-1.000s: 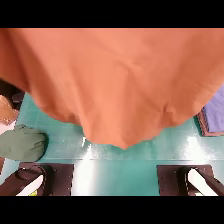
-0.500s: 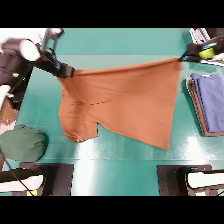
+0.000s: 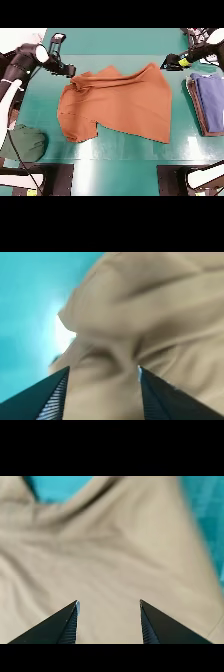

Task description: Fold the shirts.

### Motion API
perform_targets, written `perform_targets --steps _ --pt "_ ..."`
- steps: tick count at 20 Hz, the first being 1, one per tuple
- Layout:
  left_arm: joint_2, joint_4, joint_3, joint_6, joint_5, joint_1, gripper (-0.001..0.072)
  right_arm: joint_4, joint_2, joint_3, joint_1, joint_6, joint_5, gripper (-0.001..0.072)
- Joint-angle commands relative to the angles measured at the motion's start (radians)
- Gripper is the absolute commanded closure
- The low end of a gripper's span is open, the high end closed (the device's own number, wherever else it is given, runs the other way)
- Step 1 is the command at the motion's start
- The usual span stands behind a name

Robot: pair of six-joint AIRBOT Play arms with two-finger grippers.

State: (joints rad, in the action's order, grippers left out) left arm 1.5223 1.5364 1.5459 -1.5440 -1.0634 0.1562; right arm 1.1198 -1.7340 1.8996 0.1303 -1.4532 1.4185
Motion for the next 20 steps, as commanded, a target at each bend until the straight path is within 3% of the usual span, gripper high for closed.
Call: perform_targets --steps 1,6,11,16,20 --pt "-0.065 0.002 0.011 0.049 -0.216 -0.066 0.0193 -0.084 0.059 -0.009 -0.049 0.042 0.130 0.0271" --pt "-0.253 -0.014 -0.263 0.062 -0.235 -0.209 0.0192 -0.099 0.282 -0.315 -0.078 0.063 0.096 0.0272" --pt "-0.301 -0.199 -0.560 0.060 -0.117 -0.342 0.0192 -0.270 0.444 -0.635 -0.080 0.095 -0.014 0.0273" --pt "-0.300 -0.383 -0.740 0.103 0.051 -0.354 0.0191 -0.368 0.504 -0.752 -0.079 0.121 -0.059 0.0273" --pt "-0.270 -0.418 -0.795 0.112 0.089 -0.350 0.0191 -0.369 0.507 -0.752 -0.079 0.120 -0.057 0.0274"
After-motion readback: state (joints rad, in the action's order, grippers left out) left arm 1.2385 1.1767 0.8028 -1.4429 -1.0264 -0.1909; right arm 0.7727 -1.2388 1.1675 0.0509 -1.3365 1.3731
